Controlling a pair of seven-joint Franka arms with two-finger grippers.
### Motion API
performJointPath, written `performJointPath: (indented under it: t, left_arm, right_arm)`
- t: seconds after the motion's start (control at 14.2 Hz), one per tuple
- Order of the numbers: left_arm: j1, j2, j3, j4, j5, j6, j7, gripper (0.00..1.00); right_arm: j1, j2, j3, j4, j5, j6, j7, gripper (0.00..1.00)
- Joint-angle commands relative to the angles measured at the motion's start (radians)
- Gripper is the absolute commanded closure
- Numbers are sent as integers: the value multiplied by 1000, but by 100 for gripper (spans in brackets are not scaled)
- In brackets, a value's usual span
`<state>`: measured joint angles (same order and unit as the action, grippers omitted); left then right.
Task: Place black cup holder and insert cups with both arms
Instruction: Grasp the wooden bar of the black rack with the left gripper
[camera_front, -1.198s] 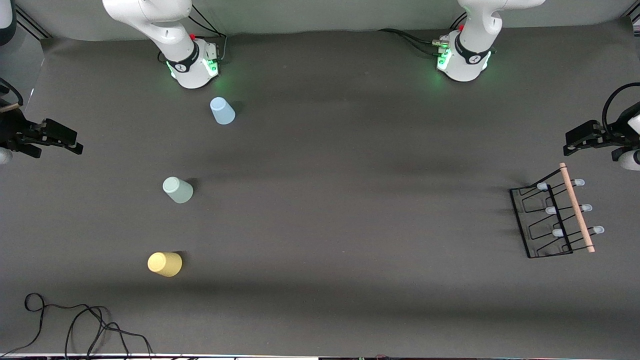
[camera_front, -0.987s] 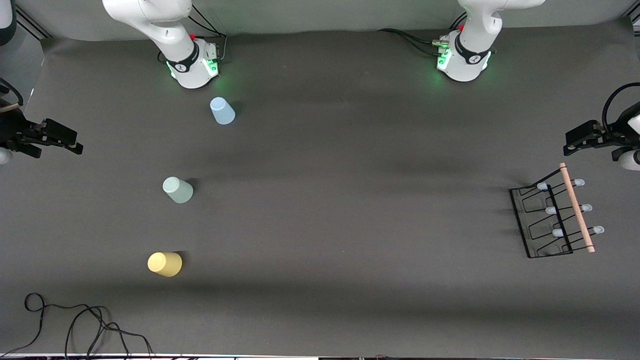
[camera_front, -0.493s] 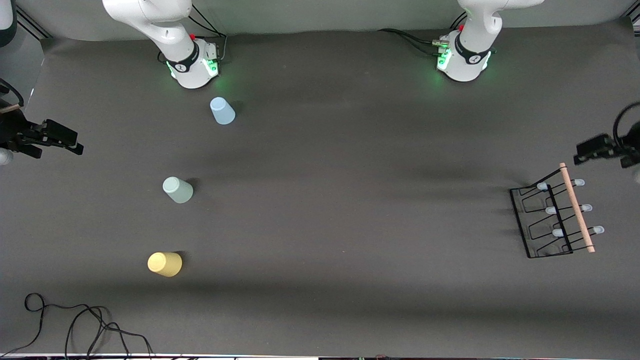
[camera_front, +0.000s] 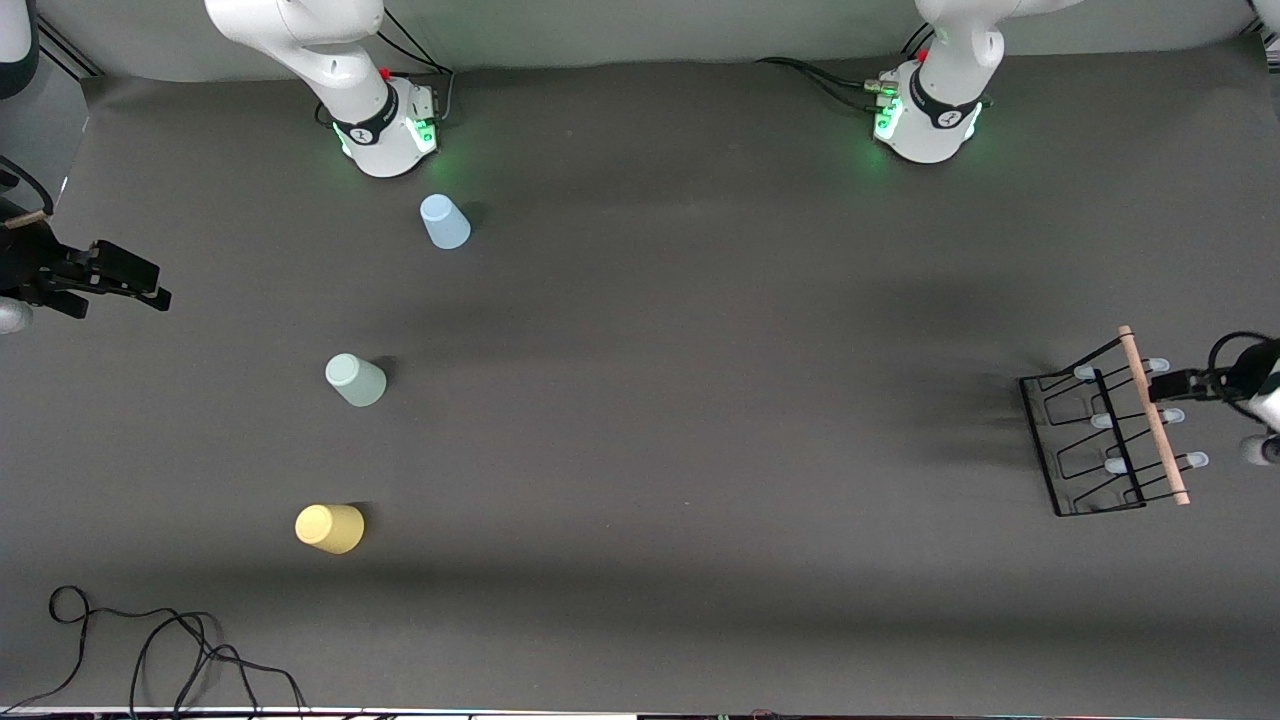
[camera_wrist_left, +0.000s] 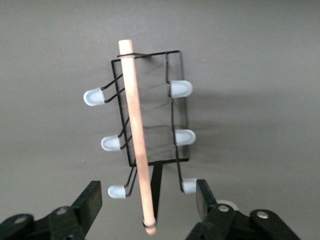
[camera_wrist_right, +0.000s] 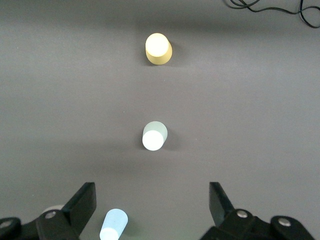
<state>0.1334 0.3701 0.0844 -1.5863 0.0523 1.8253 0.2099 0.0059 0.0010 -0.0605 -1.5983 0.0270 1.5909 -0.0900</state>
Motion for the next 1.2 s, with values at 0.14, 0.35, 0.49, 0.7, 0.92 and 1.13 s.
performJointPath:
  t: [0.14, 0.35, 0.49, 0.7, 0.92, 1.13]
  left_arm:
    - [23, 42, -2, -116, 46, 164, 8, 48]
    - [23, 43, -3, -129, 46, 161, 8, 92]
    - [18, 35, -3, -121, 46, 154, 8, 100]
    - [-1, 15, -21, -32, 46, 77, -1, 100]
    - [-81, -2, -29, 28, 38, -1, -53, 100]
    - [-176, -2, -37, 101, 29, -55, -171, 100]
  right_arm:
    - [9, -3, -1, -2, -16, 8, 21, 0]
    - [8, -1, -1, 0, -16, 9, 21, 0]
    - [8, -3, -1, -2, -16, 11, 21, 0]
    - [8, -1, -1, -2, -16, 11, 21, 0]
    - [8, -1, -1, -2, -16, 11, 21, 0]
    - [8, -3, -1, 0, -16, 11, 21, 0]
